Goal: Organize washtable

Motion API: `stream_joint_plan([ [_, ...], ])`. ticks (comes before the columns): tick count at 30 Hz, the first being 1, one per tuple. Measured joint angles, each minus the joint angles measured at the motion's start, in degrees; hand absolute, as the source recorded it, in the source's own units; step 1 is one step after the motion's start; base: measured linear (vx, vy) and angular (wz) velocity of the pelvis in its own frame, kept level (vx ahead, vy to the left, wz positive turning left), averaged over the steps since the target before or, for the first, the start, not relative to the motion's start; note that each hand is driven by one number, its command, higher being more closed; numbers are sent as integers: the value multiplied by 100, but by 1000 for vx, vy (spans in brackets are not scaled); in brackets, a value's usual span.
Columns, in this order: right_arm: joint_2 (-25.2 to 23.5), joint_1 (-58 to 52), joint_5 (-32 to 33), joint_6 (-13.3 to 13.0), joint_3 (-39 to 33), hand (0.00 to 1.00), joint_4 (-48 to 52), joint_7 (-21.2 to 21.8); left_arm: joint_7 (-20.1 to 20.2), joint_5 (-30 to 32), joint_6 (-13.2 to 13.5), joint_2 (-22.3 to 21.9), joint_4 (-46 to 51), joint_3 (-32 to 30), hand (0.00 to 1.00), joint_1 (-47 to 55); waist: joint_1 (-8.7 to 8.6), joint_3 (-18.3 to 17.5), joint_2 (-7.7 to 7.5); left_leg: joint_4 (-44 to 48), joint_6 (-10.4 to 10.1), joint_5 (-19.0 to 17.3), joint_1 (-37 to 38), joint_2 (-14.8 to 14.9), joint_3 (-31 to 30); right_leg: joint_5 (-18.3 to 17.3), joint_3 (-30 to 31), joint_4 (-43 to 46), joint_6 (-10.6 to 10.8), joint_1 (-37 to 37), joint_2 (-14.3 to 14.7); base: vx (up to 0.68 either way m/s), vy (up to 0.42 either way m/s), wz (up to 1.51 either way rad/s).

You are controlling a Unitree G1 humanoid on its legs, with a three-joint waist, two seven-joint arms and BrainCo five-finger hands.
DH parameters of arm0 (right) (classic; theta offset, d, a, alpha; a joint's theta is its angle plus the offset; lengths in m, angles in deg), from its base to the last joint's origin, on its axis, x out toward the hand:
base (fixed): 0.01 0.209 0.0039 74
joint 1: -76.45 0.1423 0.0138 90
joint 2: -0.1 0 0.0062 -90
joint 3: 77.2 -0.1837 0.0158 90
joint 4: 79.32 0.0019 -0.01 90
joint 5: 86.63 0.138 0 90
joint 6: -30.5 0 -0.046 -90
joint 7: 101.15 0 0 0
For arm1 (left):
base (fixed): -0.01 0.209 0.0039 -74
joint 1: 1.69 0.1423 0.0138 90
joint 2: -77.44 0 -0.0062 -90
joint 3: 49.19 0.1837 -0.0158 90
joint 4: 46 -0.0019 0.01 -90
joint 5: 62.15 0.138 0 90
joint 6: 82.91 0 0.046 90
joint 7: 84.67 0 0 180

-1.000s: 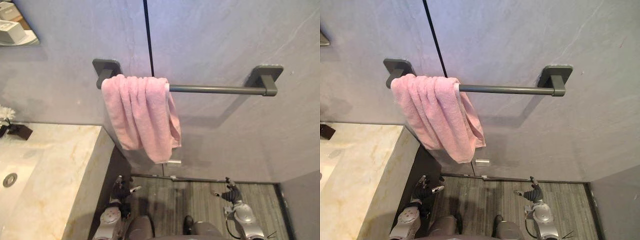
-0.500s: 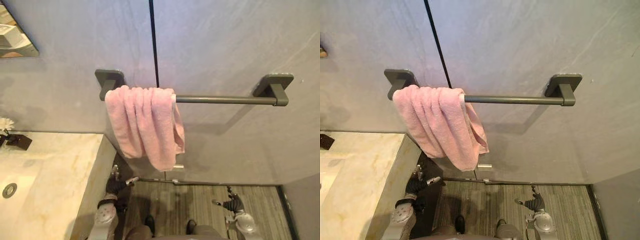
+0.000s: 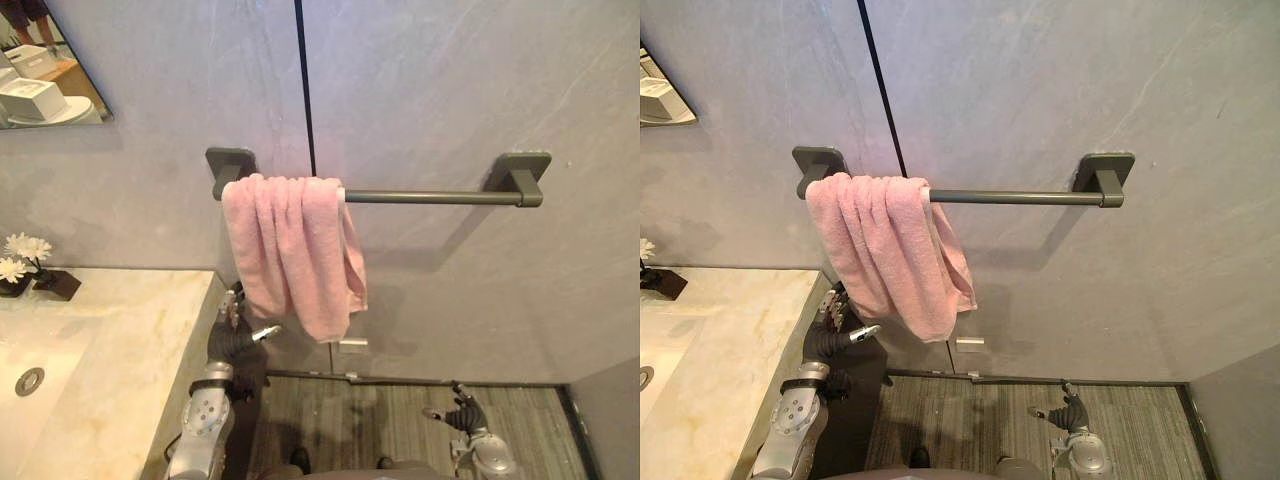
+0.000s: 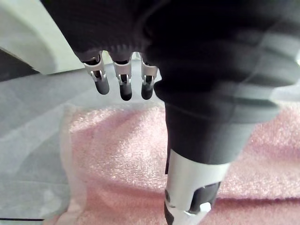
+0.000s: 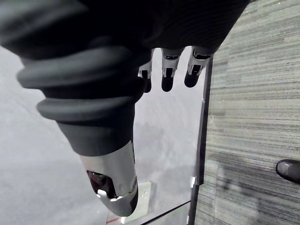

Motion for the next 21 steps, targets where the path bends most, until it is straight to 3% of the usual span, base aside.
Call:
stream_joint_plan([
  [5, 13, 26, -37, 0, 3, 0, 46, -1, -98, 446, -7, 44, -222, 123, 0, -311, -13, -3, 0, -38, 0, 0, 15, 16, 76, 76, 61, -112, -15, 15, 44, 16, -11, -8],
  [6, 12, 41, -37, 0, 11, 0, 47, 0, -98, 471, -15, 79, -337, 171, 100, -371, -15, -4, -1, -62, 0, 0, 42, 22, 114, 91, 99, -139, -18, 25, 55, 23, -10, -19],
  [14, 41, 55, -12, -5, 158, 0, 581, 18, -129, 875, -95, 260, -1086, 210, 100, -644, -70, -33, -59, -201, -1, -1, 187, 54, 341, 113, 320, -188, -15, 14, 102, 10, -6, -14],
  [21, 68, 52, 148, -62, 381, 0, 1435, 136, -238, 865, -122, 295, -1158, 150, 100, -659, -90, -38, -89, -220, 6, -11, 167, 50, 541, 265, 508, -395, 0, -15, 112, -7, 3, -16],
])
